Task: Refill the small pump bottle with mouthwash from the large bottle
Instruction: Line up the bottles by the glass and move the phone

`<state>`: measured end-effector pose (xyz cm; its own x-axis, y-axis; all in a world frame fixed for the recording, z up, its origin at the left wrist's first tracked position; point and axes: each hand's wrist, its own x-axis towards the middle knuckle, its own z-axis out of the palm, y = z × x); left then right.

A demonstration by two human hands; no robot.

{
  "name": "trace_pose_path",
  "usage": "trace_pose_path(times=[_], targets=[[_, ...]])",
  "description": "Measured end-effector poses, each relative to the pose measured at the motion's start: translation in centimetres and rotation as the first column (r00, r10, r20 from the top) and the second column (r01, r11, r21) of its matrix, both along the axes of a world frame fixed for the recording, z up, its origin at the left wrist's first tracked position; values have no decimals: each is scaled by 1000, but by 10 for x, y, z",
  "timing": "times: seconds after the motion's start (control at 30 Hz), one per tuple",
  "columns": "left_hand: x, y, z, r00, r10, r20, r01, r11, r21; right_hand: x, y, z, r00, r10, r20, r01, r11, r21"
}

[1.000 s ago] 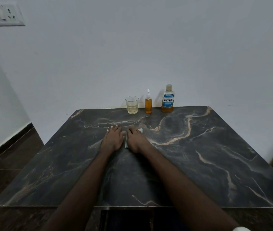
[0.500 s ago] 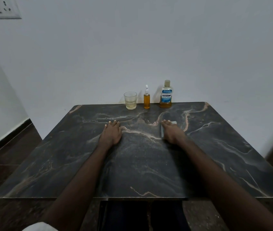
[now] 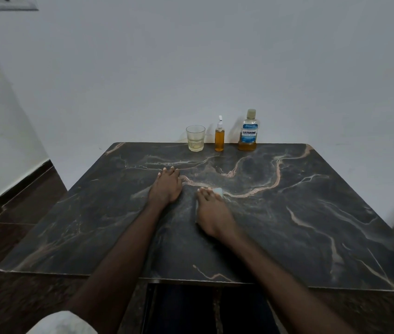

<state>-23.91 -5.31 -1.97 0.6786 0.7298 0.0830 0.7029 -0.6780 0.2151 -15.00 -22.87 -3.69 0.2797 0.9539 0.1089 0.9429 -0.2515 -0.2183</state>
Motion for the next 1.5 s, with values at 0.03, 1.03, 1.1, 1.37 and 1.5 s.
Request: trace_pose_path(times=[0.03, 1.03, 1.1, 1.37, 1.5], targets=[[0, 0, 0, 1000, -1, 8, 1, 1000, -5, -3, 11, 1, 1000, 13, -10, -13, 1000, -16], [4, 10, -8, 1000, 16, 22, -15, 1000, -3, 184, -61, 5, 927, -373, 39, 375, 920, -110], [4, 11, -9, 1000, 11, 22, -11, 1000, -4, 164, -64, 4, 932, -360, 49, 363, 923, -127], [3, 12, -11, 999, 10, 50, -10, 1000, -4, 33, -32, -2, 994, -101, 51, 105, 991, -77], [1, 19, -3, 999, -15, 46, 19, 997, -71, -12, 12, -3, 999, -6, 34, 10, 995, -99]])
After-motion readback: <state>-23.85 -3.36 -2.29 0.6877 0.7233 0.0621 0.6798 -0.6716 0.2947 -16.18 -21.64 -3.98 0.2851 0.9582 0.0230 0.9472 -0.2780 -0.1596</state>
